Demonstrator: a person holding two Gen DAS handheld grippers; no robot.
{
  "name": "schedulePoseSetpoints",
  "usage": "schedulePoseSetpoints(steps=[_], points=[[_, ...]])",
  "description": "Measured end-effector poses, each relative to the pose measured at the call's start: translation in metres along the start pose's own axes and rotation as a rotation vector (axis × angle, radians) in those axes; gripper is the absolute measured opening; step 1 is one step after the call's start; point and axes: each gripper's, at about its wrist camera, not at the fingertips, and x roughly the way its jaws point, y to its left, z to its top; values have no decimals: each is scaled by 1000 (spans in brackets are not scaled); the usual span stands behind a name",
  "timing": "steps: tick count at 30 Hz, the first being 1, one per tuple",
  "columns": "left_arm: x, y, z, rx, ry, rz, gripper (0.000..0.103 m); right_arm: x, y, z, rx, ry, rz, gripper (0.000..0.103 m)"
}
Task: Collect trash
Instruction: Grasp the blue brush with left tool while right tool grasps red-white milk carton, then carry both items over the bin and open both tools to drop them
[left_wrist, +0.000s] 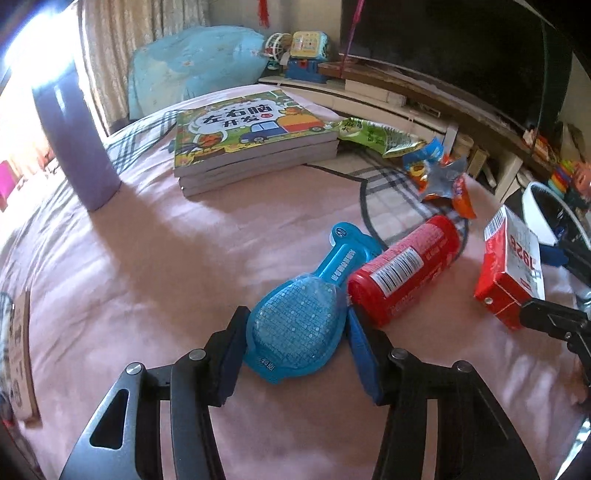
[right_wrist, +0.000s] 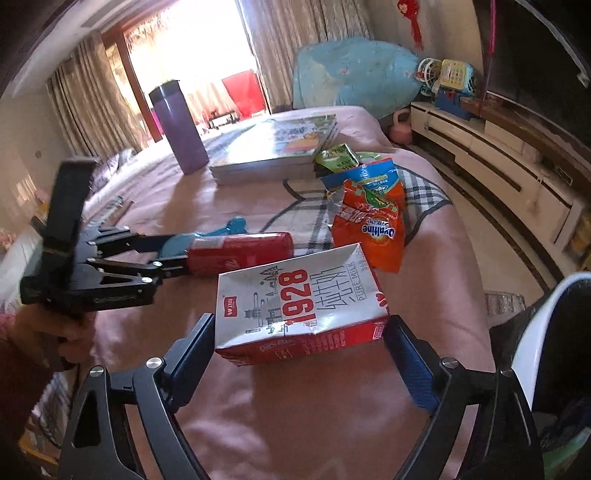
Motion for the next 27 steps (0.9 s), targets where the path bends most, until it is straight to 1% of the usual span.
schedulePoseSetpoints(steps=[4, 6, 9, 13, 15, 21, 27], points=[[-25, -3, -14, -54, -36, -11, 51, -19, -3, -9, 43, -34, 21, 91], [-39, -5, -24, -94, -55, -37, 51, -31, -7, -15, 69, -54, 30, 91], [-53, -17, -40, -121, -69, -82, 51, -45, -10, -23, 91, -77, 30, 91], [-67, -40, -52, -122, -72, -155, 51, -65, -15, -35, 119, -103, 33, 91], [-73, -52, -54, -113, -72, -176, 51, -76, -19, -41, 135, -118, 27, 91], [-85, -87, -53, -87, -86, -226, 51, -107, -36, -53, 172, -160, -16, 91], [-87, -120, -45, -60, -93, -262, 51, -136, -65, -65, 214, -191, -76, 91]])
